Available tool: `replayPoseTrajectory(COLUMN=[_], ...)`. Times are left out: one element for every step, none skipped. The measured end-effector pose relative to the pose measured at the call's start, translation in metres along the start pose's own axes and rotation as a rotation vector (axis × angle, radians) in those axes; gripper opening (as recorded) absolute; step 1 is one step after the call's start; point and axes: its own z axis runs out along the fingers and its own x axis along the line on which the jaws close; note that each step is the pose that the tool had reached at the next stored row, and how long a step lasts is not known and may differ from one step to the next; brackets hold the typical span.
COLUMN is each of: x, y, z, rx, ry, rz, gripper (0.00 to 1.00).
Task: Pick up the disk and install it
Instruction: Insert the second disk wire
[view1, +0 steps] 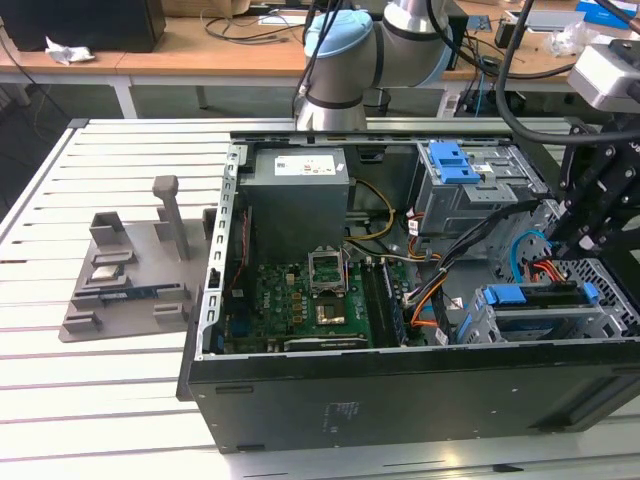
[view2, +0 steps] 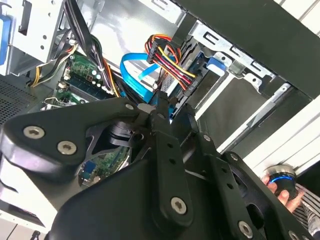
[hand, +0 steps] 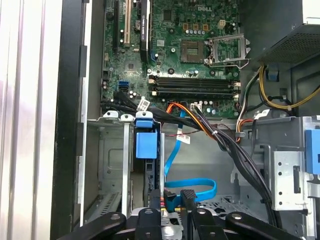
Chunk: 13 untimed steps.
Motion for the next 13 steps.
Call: replayPoseTrajectory(x=[0.0,0.0,0.0,0.0,0.0011,0.0016,0.0027,0.0051,0.0063,0.0077,0.0106,0.0113,0.0113], y=[0.0,0.0,0.0,0.0,0.0004,0.0008,0.0012,0.0018,0.0021,0.0025,0.0035,0.0034,0.0034], z=[0.0001,0.0001,0.0001,0.0001,0.0003,0.0007,0.0024,0.0062,0.008,0.0096,0.0128,0.0147,0.0154], rx=[0.0,0.0,0.0,0.0,0.0,0.0,-0.0002,-0.0008,-0.0011,-0.0014,-0.0015,-0.0018,-0.0019], ry=[-0.0002,-0.0001,-0.0002,-0.0002,0.0011,0.0032,0.0044,0.0043,0.0044,0.0047,0.0046,0.0049,0.0057], rz=[0.0,0.0,0.0,0.0,0.0,0.0,0.0,-0.001,-0.002,-0.002,-0.004,-0.009,-0.015], gripper=[0.29,0.22,0.16,0.16,0.16,0.16,0.16,0.16,0.16,0.16,0.16,0.16,0.16])
